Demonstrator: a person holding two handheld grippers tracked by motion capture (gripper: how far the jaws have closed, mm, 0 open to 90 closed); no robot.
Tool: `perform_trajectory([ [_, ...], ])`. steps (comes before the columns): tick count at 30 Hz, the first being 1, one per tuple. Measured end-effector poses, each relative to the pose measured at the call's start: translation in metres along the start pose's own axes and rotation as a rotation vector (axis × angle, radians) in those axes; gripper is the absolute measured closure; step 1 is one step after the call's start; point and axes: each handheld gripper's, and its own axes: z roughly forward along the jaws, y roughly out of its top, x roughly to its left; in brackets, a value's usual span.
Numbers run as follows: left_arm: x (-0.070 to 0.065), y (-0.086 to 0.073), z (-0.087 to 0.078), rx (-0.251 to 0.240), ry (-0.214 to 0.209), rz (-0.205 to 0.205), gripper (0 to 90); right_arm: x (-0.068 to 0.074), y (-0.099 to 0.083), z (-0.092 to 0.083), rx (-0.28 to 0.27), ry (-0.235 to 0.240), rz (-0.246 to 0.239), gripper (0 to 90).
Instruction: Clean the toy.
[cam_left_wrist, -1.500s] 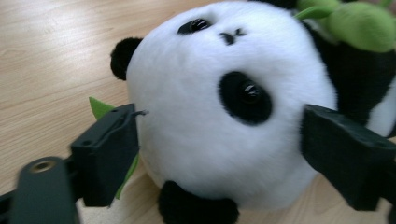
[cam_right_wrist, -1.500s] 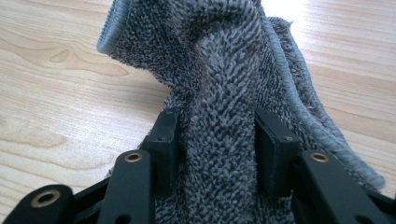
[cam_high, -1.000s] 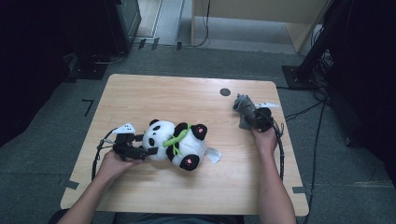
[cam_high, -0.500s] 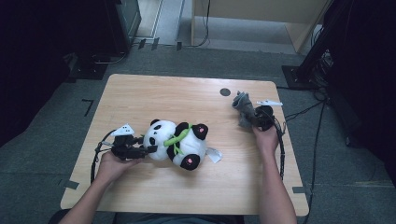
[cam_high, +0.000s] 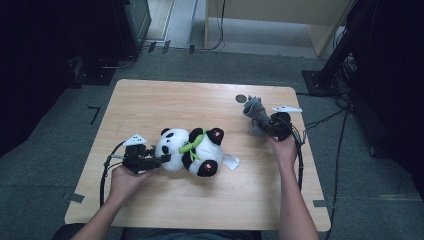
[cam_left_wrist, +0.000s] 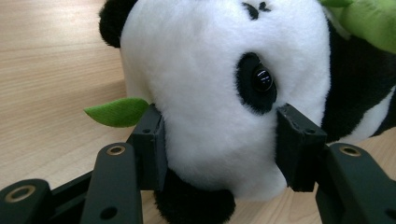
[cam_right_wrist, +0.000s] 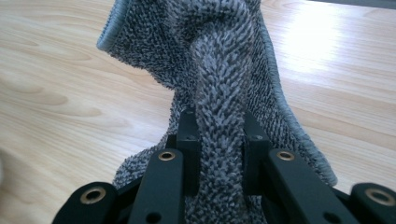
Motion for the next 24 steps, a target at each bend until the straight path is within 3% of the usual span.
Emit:
perform_trajectory([
  [4, -0.002, -0.001, 0.001, 0.004, -0.006, 0.019, 42.6, 0.008, 0.002, -0.004, 0.0, 0.043, 0.013, 76.4],
  [12, 0.002, 0.002, 0.002, 0.006, -0.027, 0.032, 40.6, 0.032, 0.008, -0.01, 0.025, 0.099, -0.033, 76.6],
  [24, 0.001, 0.002, 0.003, 0.001, -0.019, 0.048, 40.6, 0.065, 0.025, -0.03, -0.012, 0.169, -0.089, 76.5],
])
